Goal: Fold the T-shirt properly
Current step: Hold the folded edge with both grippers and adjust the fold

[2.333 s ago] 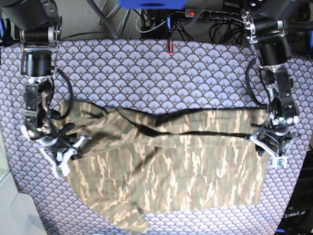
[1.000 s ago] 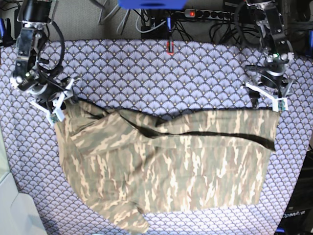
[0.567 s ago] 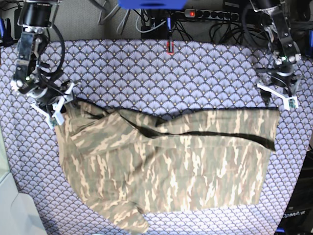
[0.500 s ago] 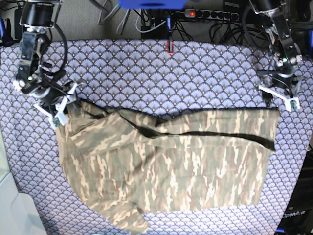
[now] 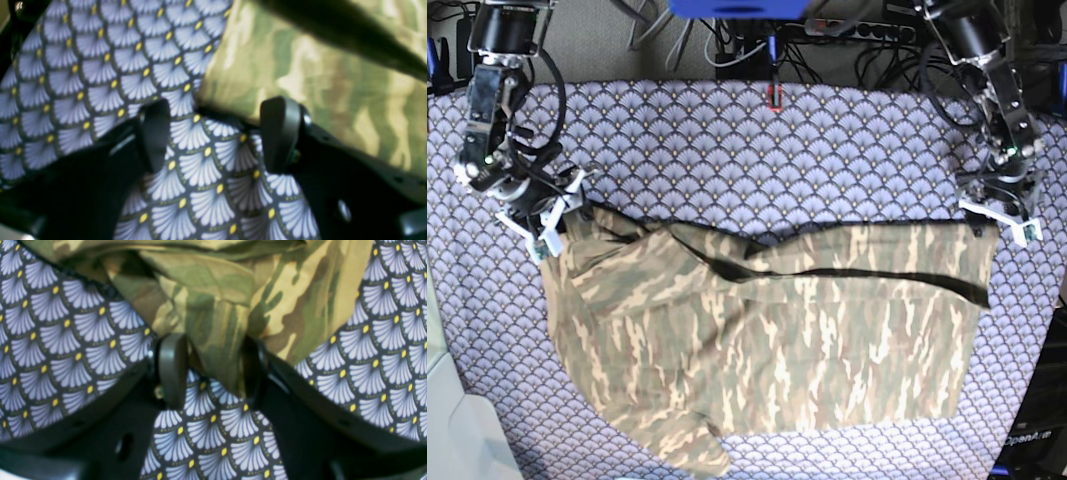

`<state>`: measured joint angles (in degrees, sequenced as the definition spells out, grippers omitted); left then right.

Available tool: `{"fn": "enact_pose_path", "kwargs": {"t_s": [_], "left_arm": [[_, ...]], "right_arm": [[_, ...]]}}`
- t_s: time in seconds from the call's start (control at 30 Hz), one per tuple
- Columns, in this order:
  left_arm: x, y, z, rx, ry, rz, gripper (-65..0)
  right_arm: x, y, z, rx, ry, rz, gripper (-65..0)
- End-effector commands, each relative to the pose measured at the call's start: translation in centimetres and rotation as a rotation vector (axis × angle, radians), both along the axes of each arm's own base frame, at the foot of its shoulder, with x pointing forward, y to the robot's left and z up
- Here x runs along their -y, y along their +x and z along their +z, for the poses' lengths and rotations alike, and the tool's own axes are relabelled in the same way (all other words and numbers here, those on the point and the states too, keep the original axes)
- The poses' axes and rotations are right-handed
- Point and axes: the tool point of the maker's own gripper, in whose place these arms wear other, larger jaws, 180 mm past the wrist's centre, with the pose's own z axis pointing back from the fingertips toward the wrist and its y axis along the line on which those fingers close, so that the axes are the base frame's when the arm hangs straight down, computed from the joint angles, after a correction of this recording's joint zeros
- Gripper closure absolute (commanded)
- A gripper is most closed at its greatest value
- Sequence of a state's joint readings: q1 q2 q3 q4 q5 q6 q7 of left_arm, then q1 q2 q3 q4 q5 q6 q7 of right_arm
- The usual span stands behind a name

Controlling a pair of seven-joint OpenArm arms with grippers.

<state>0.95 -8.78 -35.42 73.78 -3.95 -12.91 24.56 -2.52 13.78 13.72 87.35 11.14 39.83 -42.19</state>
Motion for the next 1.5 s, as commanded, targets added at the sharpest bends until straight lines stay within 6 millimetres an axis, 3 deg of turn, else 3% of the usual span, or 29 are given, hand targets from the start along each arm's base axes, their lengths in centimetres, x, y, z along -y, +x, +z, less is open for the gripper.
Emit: {"fn": "enact_pose_path", "kwargs": {"t_s": [0.0,0.23,0.5,0.83,1.03,1.17,1.4,1.47], "left_arm": [[-0.6,1.4,2.0,0.067,0.023,-0.001,-41.6],[-2.6,1.4,2.5,0.099,-0.003,0.081,-41.6],[-2.2,1.3,-0.3,0.043,-0.062,0.095,-41.6],[-1.3,2.1,0.2,0.11,-0.056,0.087,-41.5],[-1.0,2.3,-1.2,0.089,-0.09,0.097,-40.1],[-1.0,3.1,-0.9,0.099,-0.098,0.098,-29.6],[-0.7,3.6,-0.8,0.101,-0.108,0.096,-2.4],[-0.7,3.5,-0.8,0.099,-0.107,0.095,-0.3]], "right_arm": [[0.2,0.9,1.3,0.047,0.003,0.004,-27.8],[0.3,0.8,1.2,0.042,0.001,0.004,-27.8],[0.3,0.7,1.1,0.038,-0.001,0.004,-27.8],[0.4,0.7,1.1,0.037,-0.002,0.004,-27.5],[0.4,0.7,1.1,0.037,-0.002,0.004,-27.4],[0.4,0.7,1.0,0.035,-0.003,0.004,-27.4],[0.4,0.6,1.0,0.033,-0.004,0.004,-27.3],[0.4,0.6,1.0,0.033,-0.004,0.004,-27.3]]}}
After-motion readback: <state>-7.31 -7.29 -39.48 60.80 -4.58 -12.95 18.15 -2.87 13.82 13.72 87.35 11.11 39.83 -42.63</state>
